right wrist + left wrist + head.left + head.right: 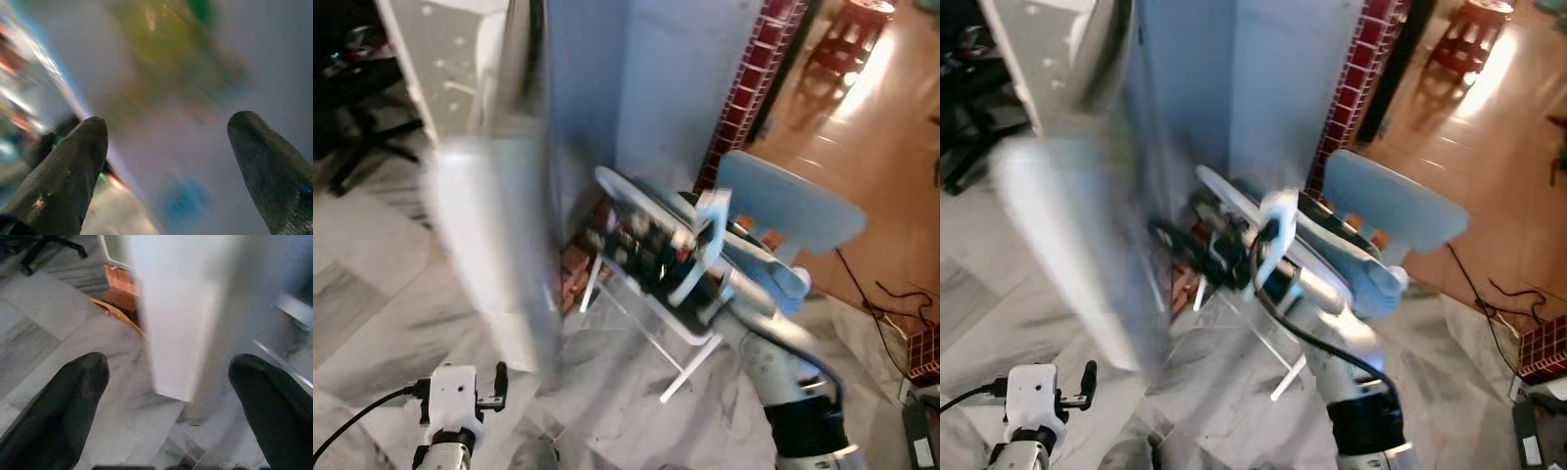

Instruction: Restocking fridge

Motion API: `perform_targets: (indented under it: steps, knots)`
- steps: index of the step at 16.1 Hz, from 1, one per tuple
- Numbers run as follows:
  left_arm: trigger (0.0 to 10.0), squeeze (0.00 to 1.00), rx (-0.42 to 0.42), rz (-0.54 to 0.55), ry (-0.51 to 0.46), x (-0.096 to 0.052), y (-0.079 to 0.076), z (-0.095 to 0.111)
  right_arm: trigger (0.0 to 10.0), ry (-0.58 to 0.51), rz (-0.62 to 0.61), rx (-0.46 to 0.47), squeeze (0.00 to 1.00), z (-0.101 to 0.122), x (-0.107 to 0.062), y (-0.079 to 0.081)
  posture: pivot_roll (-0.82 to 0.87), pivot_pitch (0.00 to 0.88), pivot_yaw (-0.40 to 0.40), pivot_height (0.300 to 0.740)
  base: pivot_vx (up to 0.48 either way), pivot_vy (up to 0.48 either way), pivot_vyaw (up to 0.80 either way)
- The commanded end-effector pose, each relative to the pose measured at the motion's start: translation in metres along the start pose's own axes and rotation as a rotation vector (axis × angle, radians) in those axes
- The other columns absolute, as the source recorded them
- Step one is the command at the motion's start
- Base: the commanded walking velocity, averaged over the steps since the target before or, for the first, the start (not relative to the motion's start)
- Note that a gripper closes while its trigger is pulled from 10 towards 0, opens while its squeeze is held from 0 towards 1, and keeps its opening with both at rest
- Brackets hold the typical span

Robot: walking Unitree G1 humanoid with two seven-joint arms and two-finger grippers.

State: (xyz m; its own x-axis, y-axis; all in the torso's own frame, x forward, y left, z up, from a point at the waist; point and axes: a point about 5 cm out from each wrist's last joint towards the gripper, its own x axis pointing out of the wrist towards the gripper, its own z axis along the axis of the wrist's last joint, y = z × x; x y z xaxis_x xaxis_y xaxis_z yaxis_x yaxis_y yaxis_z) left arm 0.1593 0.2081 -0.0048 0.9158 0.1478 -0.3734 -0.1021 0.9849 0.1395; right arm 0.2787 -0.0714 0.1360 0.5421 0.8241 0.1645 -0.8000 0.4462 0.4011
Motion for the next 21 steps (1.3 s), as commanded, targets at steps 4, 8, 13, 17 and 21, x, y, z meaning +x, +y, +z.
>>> perform_targets:
  steps: [4,8,13,17,21]
  knots:
    - [10.0,0.00,0.082,0.003,-0.048,0.003,0.000,0.006,10.0,0.136,-0.314,-0.124,0.00,-0.025,-0.034,-0.032,0.17,0.078,-0.081,0.740,0.000,0.000,0.00]
    - [10.0,0.00,0.209,-0.014,-0.262,0.034,0.011,0.064,10.0,-0.012,-0.658,-0.287,0.00,-0.010,-0.053,-0.055,0.17,0.077,-0.087,0.740,0.000,0.000,0.00]
    - [10.0,0.00,0.185,-0.095,-0.443,0.041,-0.018,0.112,10.0,-0.060,-0.910,-0.342,0.00,-0.020,-0.094,-0.059,0.14,0.075,-0.087,0.740,0.000,0.101,0.00]
    - [10.0,0.00,0.159,-0.116,-0.390,0.043,-0.022,0.103,10.0,-0.026,-0.999,-0.393,0.00,-0.029,-0.104,-0.060,0.12,0.063,-0.074,0.740,0.000,0.421,0.00]
    - [10.0,0.00,0.161,-0.059,-0.412,0.049,-0.007,0.113,10.0,-0.030,-1.097,-0.347,0.00,-0.033,-0.114,-0.074,0.15,0.065,-0.082,0.740,0.000,0.480,0.00]
